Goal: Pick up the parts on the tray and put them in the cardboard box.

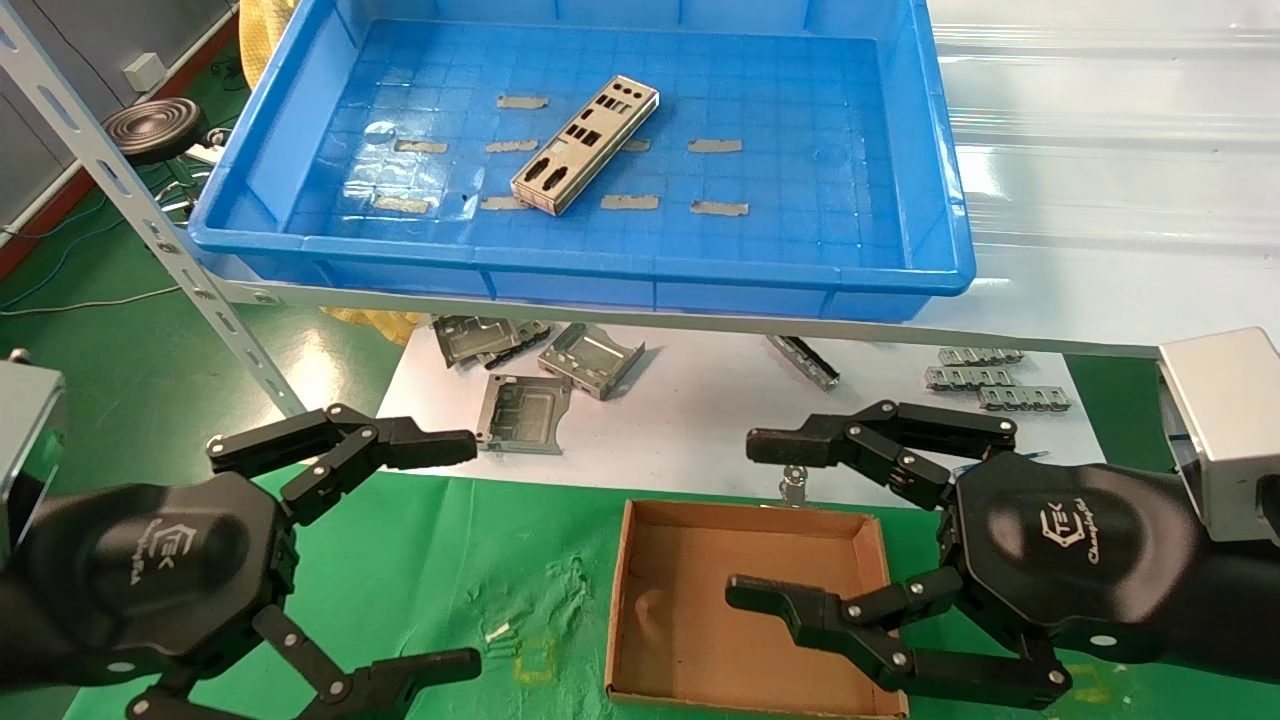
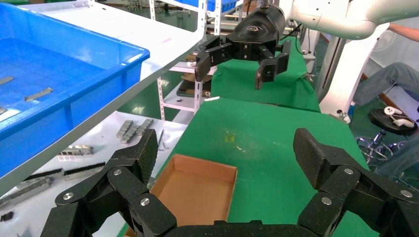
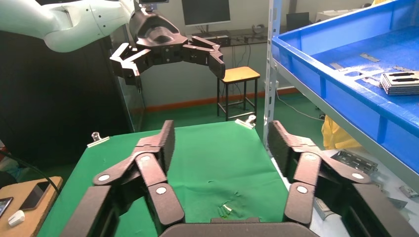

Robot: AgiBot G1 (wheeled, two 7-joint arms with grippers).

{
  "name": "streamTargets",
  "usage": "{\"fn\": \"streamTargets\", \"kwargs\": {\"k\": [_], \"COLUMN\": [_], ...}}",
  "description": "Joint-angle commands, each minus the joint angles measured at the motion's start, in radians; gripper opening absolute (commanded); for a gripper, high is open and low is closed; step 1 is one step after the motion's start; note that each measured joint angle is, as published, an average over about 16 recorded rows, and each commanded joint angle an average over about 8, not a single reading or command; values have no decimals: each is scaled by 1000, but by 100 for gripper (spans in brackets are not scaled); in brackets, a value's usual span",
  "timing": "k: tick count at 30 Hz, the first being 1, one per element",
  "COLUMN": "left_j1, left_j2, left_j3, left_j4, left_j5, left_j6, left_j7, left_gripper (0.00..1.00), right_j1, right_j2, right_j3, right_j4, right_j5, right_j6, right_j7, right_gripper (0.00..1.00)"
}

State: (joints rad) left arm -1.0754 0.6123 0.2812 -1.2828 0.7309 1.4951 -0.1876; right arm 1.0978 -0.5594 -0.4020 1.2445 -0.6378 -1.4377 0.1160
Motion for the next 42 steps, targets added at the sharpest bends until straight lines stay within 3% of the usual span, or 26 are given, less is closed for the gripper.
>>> {"fn": "streamTargets", "kwargs": {"k": [1,24,31,42], "left_j1": [0,-28,-182,-556], "left_j2": [0,12,93,338], "left_j3": [0,0,31,164], "left_j4": [0,8,73,368], "left_j5": [0,14,122,387], "left_j6": [0,-18,-101,-184], "left_j7": [0,2,1,27], "left_gripper": [100,100,100,100], "right_j1": [0,0,0,0], "right_j2": [0,0,0,0], "right_j3": [0,0,0,0], "right_j4": [0,0,0,0], "right_j5": [0,0,0,0], "right_j6": [0,0,0,0], "right_j7": [0,0,0,0], "right_gripper": [0,0,0,0]}}
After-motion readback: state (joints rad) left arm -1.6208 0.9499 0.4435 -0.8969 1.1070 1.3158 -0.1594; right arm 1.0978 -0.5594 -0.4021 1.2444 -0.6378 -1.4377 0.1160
